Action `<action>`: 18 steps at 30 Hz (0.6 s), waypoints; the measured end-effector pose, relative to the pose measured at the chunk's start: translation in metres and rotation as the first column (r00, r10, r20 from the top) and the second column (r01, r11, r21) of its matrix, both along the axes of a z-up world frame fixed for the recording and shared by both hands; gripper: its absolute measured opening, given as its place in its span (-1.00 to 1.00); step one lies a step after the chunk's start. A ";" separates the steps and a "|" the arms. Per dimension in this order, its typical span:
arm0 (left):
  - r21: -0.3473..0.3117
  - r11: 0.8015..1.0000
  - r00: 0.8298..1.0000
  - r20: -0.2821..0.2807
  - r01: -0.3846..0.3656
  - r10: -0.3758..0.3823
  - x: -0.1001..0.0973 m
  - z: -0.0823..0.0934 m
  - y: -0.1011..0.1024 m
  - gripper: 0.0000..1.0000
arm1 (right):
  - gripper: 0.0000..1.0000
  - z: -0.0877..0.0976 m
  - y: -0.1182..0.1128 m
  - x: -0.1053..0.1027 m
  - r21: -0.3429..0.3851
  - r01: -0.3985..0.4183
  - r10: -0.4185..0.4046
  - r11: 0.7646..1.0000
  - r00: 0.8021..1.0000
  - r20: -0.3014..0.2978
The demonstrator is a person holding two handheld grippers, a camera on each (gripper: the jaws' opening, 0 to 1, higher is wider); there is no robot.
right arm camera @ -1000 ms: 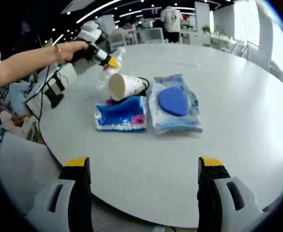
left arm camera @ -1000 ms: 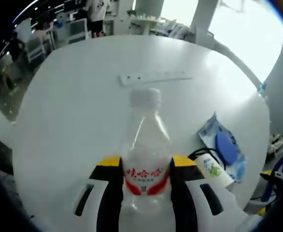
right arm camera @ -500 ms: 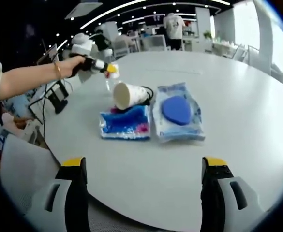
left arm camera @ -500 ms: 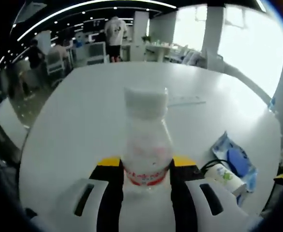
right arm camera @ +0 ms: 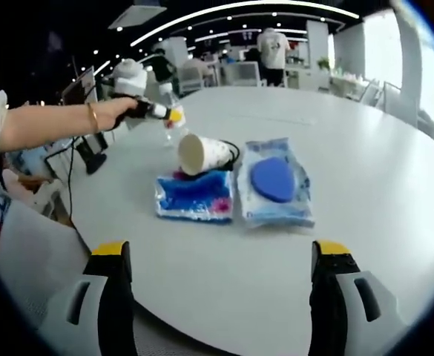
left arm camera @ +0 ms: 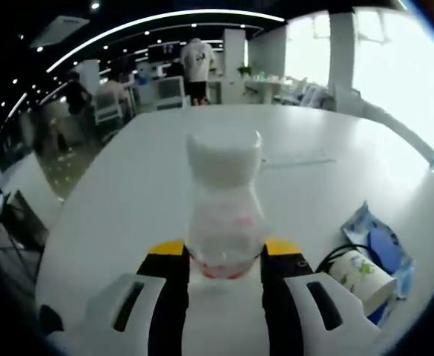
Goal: Arrange the tabletop items into an orderly group along one side of the table until the central work area is clear of visible clutter.
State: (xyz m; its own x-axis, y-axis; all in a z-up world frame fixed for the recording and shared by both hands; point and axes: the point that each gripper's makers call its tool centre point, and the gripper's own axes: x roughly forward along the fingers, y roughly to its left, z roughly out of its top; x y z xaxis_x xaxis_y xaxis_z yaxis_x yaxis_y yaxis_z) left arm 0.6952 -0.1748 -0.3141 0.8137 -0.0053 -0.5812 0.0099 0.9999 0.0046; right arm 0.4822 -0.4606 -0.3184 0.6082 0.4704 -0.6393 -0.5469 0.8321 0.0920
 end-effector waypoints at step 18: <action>-0.048 0.998 0.997 0.059 -0.047 0.050 0.018 0.025 0.027 -0.34 | 0.99 0.005 0.006 0.002 -0.030 -0.051 0.053 0.998 0.997 0.055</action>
State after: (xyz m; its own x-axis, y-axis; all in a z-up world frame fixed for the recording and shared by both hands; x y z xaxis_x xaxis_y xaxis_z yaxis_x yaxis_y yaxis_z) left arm 0.7132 -0.1480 -0.2892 0.8470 0.0089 -0.5315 -0.0376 0.9984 -0.0433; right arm 0.4846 -0.4542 -0.3130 0.6186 0.4847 -0.6184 -0.5931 0.8043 0.0371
